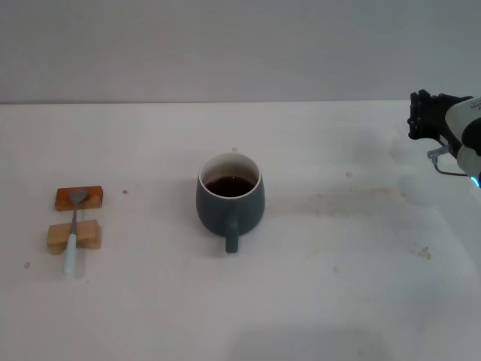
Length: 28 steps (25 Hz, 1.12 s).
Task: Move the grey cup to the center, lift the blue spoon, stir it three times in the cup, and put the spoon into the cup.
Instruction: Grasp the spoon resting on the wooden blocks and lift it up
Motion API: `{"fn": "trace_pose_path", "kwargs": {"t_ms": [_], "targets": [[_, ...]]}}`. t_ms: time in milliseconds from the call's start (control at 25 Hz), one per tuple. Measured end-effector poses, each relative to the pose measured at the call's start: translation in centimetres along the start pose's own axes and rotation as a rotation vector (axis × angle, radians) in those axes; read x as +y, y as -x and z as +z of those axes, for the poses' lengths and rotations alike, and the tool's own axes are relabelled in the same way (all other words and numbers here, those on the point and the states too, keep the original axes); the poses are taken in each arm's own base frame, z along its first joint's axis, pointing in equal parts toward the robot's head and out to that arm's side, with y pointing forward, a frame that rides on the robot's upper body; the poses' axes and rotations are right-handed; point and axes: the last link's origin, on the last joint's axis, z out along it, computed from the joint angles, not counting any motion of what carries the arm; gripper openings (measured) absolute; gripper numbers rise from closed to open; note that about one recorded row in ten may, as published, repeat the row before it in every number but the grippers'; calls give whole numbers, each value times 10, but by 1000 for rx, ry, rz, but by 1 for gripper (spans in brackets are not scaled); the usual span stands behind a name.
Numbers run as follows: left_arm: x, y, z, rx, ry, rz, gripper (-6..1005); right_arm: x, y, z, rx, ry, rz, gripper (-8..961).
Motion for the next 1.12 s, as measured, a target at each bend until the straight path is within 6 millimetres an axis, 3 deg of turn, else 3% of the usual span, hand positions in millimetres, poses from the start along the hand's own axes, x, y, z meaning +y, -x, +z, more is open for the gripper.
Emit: {"fn": "trace_pose_path", "kwargs": {"t_ms": [160,360,560,800,960,1120], "targets": [[6,3,4,-4,-33,81,536,-2,2,0,-8,-1,0,69],[0,6,5,-3,-47,-37,536,-2,2,0,-7,-2,-1,69],[15,7,2,33,-128,90,535,-3,2,0,-6,-3,-1,69],[23,9,-10,134,-205,94,534,-3,2,0,-5,-3,-1,69],[23,12,-21,228,-207,3,534,-3,0,-1,-3,-4,1,69],[22,11,-29,333,-61,-156,533,-3,-1,-2,-2,-5,4,69]]}}
